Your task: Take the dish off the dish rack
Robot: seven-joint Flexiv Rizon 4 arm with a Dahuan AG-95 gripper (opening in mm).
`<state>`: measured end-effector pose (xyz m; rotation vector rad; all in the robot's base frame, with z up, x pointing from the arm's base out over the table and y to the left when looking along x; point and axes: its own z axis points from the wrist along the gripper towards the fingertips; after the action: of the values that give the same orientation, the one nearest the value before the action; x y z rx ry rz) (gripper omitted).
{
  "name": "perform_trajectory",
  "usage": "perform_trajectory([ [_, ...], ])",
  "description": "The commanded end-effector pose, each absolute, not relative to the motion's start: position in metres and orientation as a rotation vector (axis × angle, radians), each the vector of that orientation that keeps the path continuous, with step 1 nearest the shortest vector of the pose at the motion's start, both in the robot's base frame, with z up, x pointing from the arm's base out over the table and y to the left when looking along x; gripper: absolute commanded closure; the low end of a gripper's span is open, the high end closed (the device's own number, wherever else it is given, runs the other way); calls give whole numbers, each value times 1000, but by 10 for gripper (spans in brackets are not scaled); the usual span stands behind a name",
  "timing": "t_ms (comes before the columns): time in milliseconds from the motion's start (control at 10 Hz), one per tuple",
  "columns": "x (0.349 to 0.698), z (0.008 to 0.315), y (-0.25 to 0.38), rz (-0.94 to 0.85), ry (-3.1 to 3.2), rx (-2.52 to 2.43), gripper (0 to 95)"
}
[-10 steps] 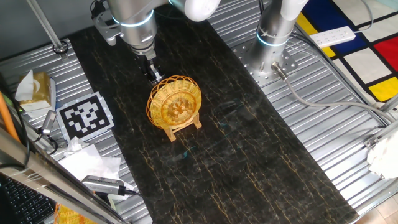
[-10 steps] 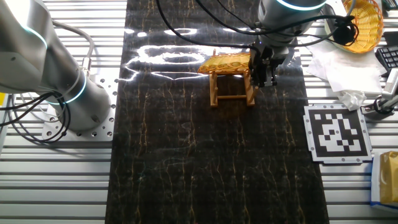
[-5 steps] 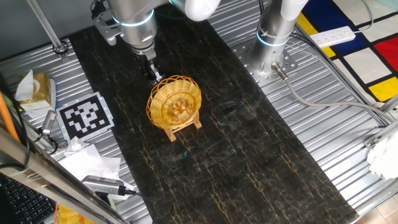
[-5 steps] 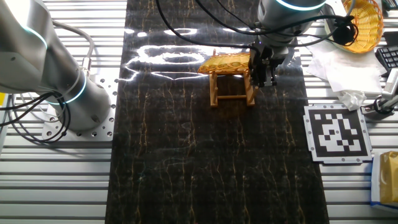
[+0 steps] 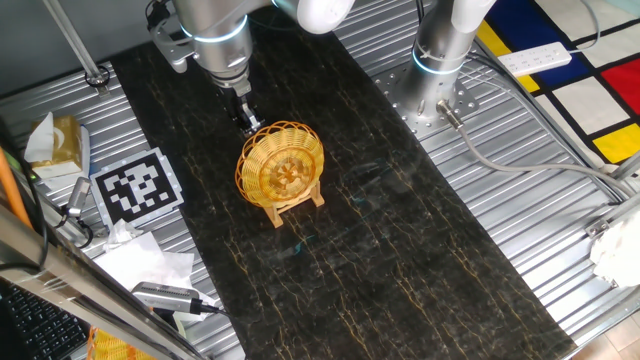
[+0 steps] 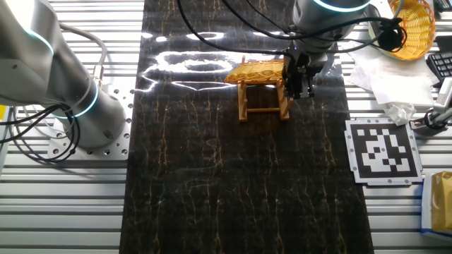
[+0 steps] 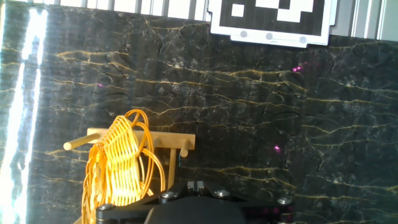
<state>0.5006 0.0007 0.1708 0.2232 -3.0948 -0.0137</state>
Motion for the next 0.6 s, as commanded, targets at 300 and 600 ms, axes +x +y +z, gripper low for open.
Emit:
perform_trajectory([
  [300,501,171,1,-15,-3092,219,950],
  [600,501,171,1,-15,-3093,214,950],
])
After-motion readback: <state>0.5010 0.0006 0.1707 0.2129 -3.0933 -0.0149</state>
